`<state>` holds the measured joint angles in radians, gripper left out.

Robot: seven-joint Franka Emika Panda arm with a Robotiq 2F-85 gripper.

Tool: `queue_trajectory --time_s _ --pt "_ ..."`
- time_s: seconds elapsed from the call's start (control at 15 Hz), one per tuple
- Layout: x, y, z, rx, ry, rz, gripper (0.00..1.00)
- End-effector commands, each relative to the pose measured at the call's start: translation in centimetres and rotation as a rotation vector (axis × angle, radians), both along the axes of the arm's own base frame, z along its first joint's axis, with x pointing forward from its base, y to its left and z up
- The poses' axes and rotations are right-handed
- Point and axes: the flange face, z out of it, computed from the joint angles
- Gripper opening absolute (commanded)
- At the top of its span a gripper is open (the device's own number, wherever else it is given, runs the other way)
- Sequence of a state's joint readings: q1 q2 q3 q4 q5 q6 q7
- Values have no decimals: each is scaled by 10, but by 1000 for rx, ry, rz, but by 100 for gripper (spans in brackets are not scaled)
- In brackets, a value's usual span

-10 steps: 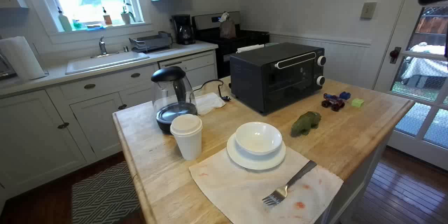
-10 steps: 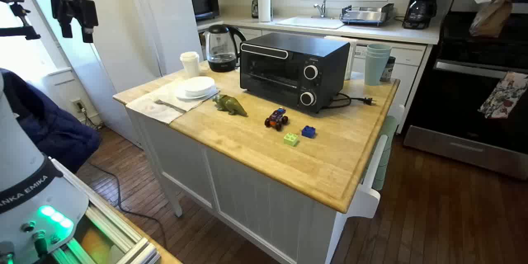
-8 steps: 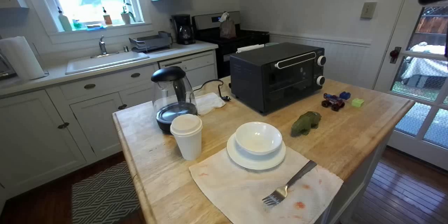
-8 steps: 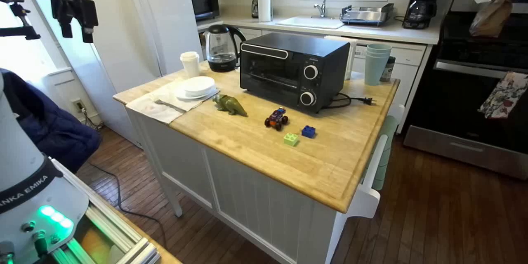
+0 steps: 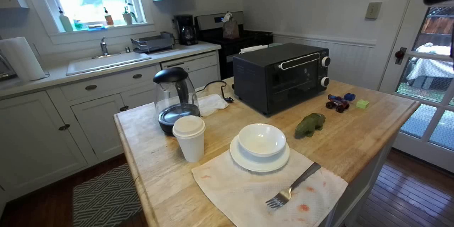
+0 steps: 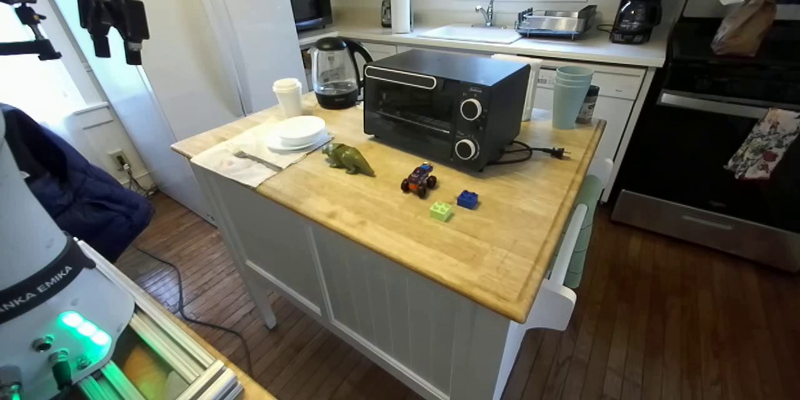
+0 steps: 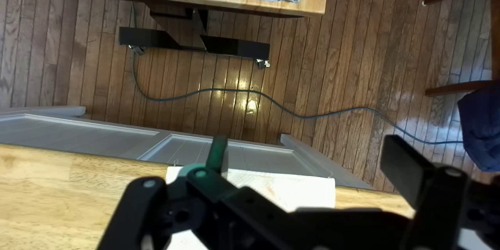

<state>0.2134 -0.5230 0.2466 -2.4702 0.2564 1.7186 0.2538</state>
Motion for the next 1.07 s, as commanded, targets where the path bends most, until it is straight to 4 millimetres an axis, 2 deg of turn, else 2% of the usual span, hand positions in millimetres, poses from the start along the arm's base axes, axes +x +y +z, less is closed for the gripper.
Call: queue_trajectory --time_s 0.0,0.13,0.53,0.87,0.93,1.0 --pt "10 -31 -1 -52 -30 -104 100" --pt "16 -55 -4 -86 -35 -179 100" --pt "33 -150 -23 -180 -53 -470 100" --pt "41 -213 -46 -172 -67 -662 100" --pt "40 -219 -51 -164 -39 -676 100" --pt "39 -208 -42 -156 -47 -631 100"
